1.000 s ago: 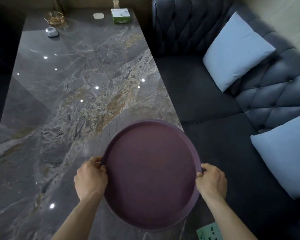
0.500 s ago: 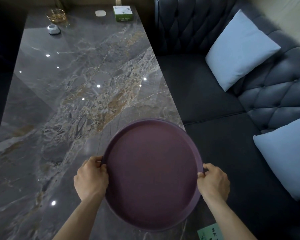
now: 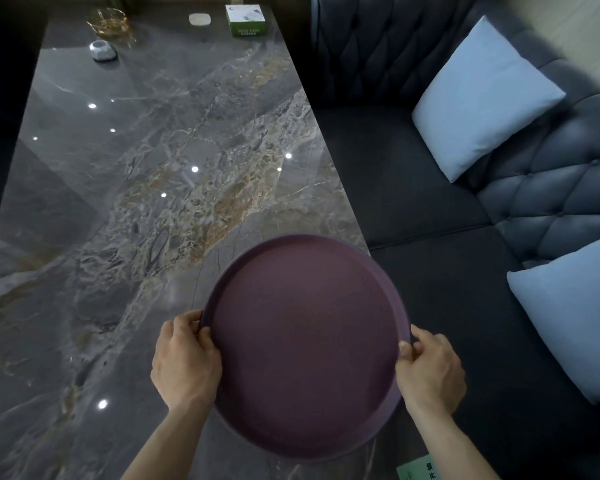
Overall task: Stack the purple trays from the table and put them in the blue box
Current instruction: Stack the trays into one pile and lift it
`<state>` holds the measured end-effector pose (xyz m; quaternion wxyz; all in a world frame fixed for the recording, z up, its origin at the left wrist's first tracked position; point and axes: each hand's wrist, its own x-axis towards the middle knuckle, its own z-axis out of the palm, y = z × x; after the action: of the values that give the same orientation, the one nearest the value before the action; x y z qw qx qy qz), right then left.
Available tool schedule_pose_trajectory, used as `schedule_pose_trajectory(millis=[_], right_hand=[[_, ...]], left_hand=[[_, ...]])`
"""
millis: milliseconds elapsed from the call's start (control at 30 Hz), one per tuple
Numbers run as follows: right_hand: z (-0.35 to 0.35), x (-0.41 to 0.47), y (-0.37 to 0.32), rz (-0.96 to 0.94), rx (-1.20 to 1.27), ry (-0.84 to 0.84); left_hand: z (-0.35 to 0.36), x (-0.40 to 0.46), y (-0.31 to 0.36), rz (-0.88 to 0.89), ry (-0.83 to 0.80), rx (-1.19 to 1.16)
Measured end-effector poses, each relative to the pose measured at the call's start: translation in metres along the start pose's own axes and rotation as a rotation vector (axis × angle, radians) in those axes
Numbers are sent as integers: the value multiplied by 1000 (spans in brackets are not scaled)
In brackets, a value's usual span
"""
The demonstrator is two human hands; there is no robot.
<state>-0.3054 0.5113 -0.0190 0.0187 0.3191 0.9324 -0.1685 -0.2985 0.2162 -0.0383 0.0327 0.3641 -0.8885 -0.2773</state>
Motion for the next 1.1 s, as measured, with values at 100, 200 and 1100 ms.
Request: schedule_pose_trajectory(millis=[100,200,1100], right_hand=[[0,7,-4,28,40,-30],[-1,9,-7,56,48,-77],[0,12,-8,53,-15,-129]], left_hand=[[2,3,2,14,-6,-2],[2,5,4,16,-16,13],[-8,11,-4,252,38,380]])
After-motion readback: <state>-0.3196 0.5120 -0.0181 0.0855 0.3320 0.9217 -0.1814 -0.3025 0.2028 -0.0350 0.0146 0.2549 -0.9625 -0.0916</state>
